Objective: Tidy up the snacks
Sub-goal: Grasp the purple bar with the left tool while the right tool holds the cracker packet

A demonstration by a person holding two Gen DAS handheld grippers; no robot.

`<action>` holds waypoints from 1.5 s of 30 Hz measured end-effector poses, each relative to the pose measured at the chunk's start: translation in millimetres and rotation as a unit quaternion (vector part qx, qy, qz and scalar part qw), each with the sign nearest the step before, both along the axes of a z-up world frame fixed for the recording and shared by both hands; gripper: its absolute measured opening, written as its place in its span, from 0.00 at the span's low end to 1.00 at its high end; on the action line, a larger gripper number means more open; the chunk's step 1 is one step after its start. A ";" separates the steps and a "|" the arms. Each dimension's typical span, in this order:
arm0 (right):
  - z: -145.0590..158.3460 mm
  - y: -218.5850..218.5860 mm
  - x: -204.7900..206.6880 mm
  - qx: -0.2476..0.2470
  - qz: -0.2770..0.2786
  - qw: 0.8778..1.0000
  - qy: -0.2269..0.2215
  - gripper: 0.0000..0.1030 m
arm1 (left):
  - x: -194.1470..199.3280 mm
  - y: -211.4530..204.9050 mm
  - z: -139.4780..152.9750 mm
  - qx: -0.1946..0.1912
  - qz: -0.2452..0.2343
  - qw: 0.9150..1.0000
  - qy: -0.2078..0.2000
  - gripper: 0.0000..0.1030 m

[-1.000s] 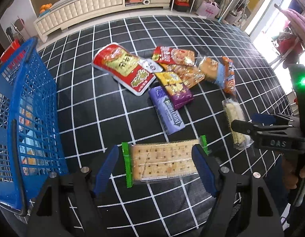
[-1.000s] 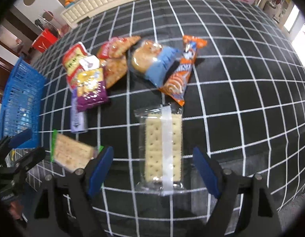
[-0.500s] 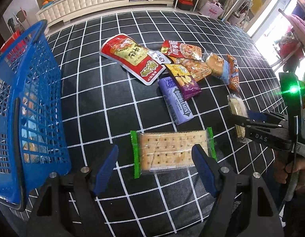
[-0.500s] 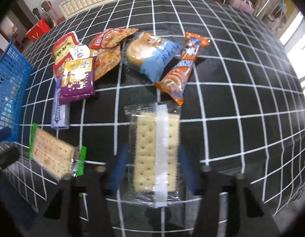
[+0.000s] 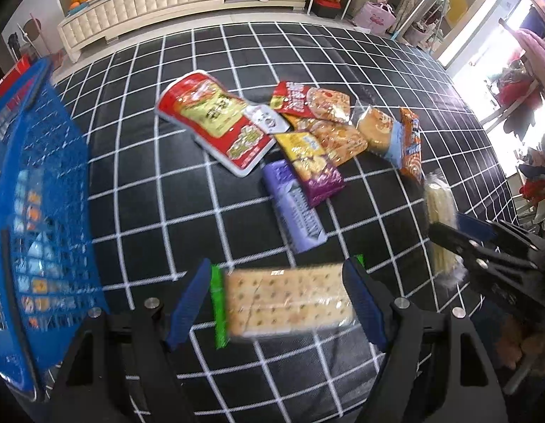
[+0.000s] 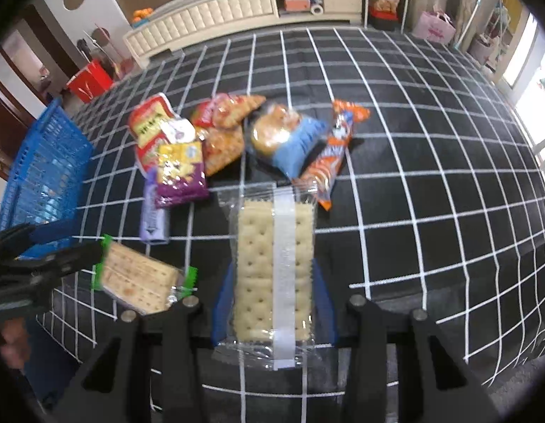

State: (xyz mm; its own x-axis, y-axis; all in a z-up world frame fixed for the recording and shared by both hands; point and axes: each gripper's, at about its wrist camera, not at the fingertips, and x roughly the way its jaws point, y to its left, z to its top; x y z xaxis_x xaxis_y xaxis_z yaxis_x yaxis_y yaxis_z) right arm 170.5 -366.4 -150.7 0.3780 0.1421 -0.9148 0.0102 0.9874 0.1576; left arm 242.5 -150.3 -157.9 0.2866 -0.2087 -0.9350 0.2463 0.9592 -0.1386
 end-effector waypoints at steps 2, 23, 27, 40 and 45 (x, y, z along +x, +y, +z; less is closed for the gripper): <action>8.2 0.0 3.3 0.006 0.001 1.000 -0.005 0.46 | 7.8 -7.6 -4.8 0.005 -0.002 1.000 0.003 0.73; 4.2 -3.8 20.9 0.022 0.000 1.000 -0.009 0.46 | 44.1 -32.6 -58.2 0.048 0.005 0.998 0.028 0.31; 12.1 -0.7 19.0 0.017 0.004 1.000 -0.014 0.46 | 33.7 -24.8 -49.4 0.043 0.007 0.999 0.016 0.30; 68.2 44.9 8.4 0.001 0.035 0.997 -0.064 0.46 | -21.0 12.0 43.2 -0.007 -0.001 0.998 -0.068 0.18; 86.1 66.3 3.3 0.000 0.047 0.996 -0.081 0.46 | -29.7 31.7 76.6 -0.016 0.004 0.995 -0.103 0.18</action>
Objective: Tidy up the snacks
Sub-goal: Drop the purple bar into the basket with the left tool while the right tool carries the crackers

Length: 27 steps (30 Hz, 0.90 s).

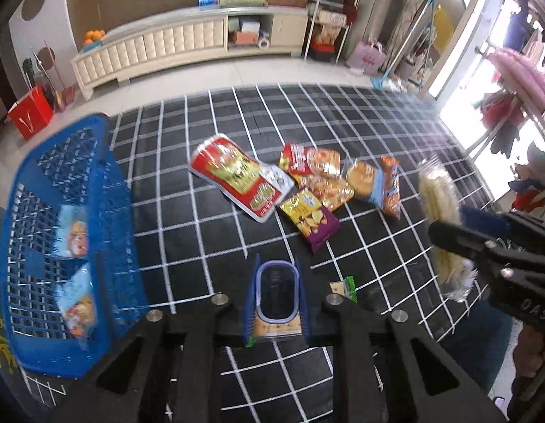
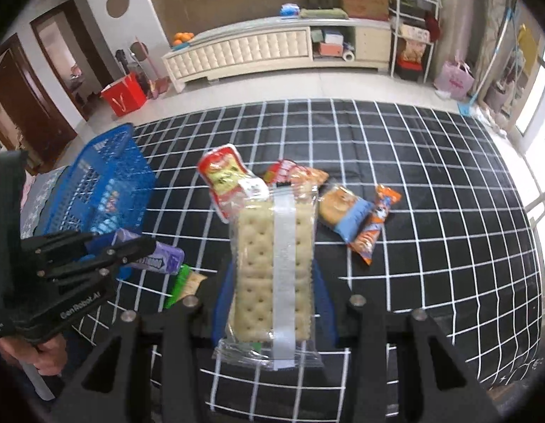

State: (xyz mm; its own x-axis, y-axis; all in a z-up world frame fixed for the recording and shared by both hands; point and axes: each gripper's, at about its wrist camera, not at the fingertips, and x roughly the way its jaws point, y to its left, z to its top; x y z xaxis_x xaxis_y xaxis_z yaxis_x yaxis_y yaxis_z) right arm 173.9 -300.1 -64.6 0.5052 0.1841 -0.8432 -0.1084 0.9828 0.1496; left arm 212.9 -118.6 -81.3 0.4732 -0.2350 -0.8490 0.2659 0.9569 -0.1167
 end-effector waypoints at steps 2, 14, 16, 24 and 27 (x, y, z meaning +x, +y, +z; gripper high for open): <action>5.8 10.0 -0.9 0.000 0.006 1.000 -0.006 0.46 | -5.6 11.0 15.5 -0.005 0.004 1.000 -0.015 0.18; 37.3 90.8 8.9 0.026 0.068 0.996 -0.043 0.46 | -31.6 93.5 71.6 0.005 0.047 0.996 -0.070 0.18; 37.1 109.5 12.3 0.033 0.082 0.995 -0.044 0.46 | -32.6 110.3 71.8 0.009 0.059 0.996 -0.070 0.18; 25.3 166.5 24.2 0.035 0.126 0.991 -0.032 0.46 | -34.7 167.4 56.2 0.015 0.094 0.994 -0.050 0.18; 18.3 181.9 31.9 0.034 0.135 0.990 -0.020 0.46 | -30.1 182.4 41.2 0.014 0.106 0.994 -0.036 0.18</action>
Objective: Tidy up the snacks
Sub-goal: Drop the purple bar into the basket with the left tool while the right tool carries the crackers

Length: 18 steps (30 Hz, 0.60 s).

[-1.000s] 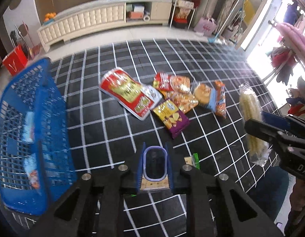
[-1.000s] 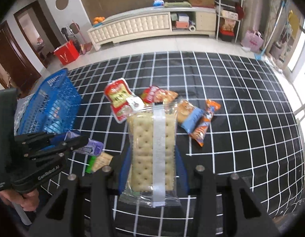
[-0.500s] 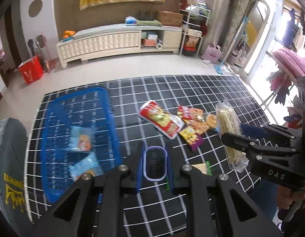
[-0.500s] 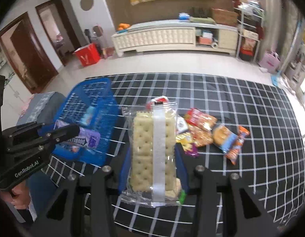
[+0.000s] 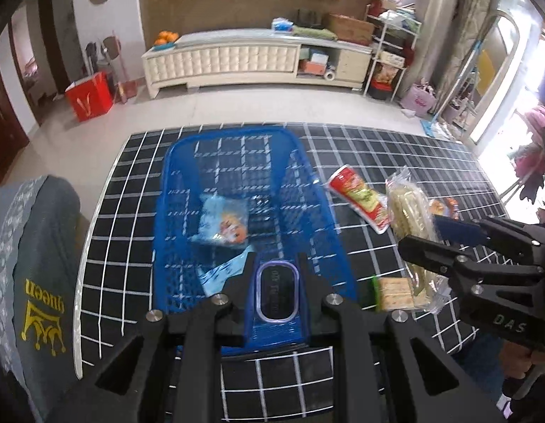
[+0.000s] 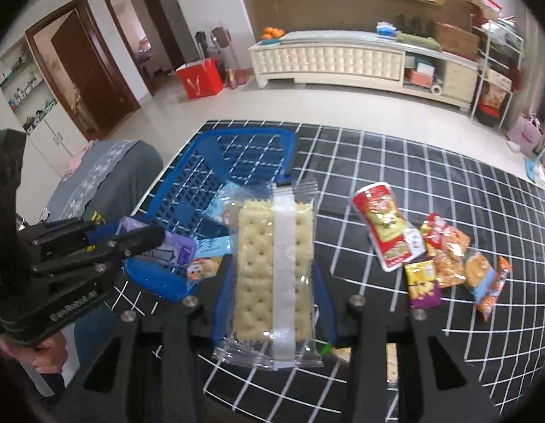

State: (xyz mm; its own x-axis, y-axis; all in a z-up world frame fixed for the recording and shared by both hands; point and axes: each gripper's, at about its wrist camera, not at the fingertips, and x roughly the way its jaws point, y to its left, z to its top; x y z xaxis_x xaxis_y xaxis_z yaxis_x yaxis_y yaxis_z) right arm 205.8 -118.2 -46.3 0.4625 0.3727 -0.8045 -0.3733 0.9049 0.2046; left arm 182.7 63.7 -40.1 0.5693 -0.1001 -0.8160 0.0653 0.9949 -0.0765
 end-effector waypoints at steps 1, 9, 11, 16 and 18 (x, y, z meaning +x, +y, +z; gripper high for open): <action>-3.4 5.7 3.4 -0.002 0.003 1.000 0.004 0.46 | 1.8 3.1 -4.1 -0.002 0.001 1.000 0.004 0.18; -16.0 30.9 13.5 -0.017 0.013 1.000 0.019 0.46 | 22.6 27.3 -32.5 -0.012 0.016 0.999 0.031 0.18; -18.2 33.2 16.9 -0.018 0.011 1.000 0.022 0.46 | 28.9 30.0 -37.2 -0.009 0.012 0.999 0.034 0.18; -22.0 35.0 21.5 -0.018 0.003 0.999 0.027 0.46 | 42.8 37.8 -47.5 0.007 0.026 0.999 0.044 0.24; -22.5 35.0 21.2 -0.022 0.003 0.999 0.028 0.46 | 44.9 40.7 -51.4 0.016 0.037 0.998 0.048 0.44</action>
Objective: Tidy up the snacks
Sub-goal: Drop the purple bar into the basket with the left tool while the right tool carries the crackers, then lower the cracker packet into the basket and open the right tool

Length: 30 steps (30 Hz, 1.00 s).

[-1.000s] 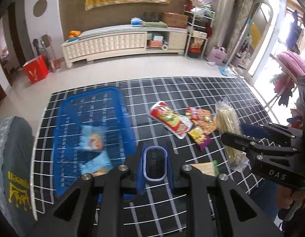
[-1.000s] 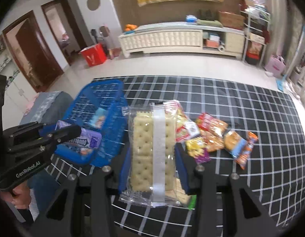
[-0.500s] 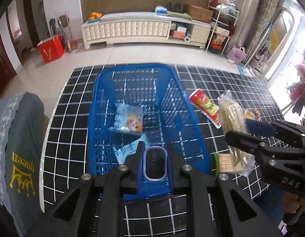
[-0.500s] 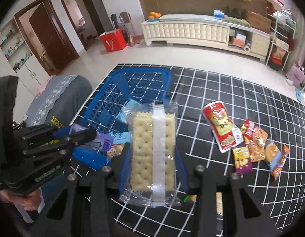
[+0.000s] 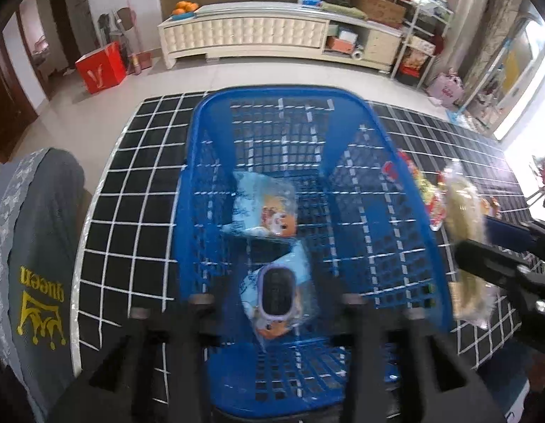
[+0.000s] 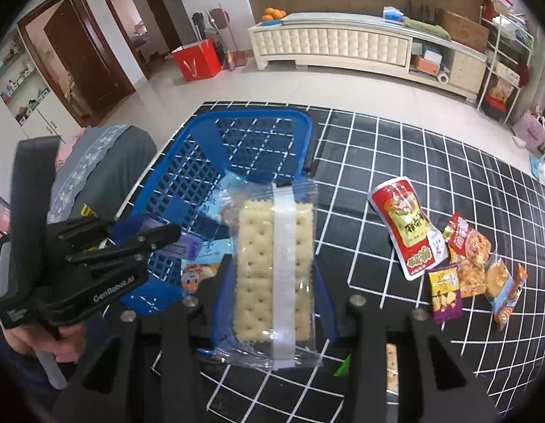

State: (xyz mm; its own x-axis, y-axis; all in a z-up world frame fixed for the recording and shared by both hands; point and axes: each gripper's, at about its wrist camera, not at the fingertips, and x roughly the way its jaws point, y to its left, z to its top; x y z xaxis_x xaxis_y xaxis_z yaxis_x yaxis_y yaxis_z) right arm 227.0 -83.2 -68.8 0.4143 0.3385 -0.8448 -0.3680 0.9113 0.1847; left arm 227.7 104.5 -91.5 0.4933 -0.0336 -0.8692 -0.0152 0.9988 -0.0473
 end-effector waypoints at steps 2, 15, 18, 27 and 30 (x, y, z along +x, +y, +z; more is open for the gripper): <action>1.2 -1.7 -1.3 -0.001 0.001 1.000 0.000 0.46 | -3.4 -0.7 1.3 0.008 0.000 1.000 -0.005 0.47; 23.3 13.0 -6.3 0.014 0.018 1.000 -0.012 0.46 | -34.2 10.5 45.3 -0.004 0.011 0.999 -0.047 0.56; 27.9 22.9 -3.4 0.014 0.026 0.999 -0.014 0.46 | -41.1 18.4 52.2 0.001 0.013 0.998 -0.055 0.58; 27.6 65.6 11.0 0.008 0.056 0.998 -0.012 0.46 | -47.3 47.0 56.0 0.017 0.033 0.998 -0.057 0.69; 16.1 77.7 17.2 -0.006 0.062 0.998 0.002 0.46 | -45.1 60.5 49.7 0.006 0.046 0.998 -0.052 0.69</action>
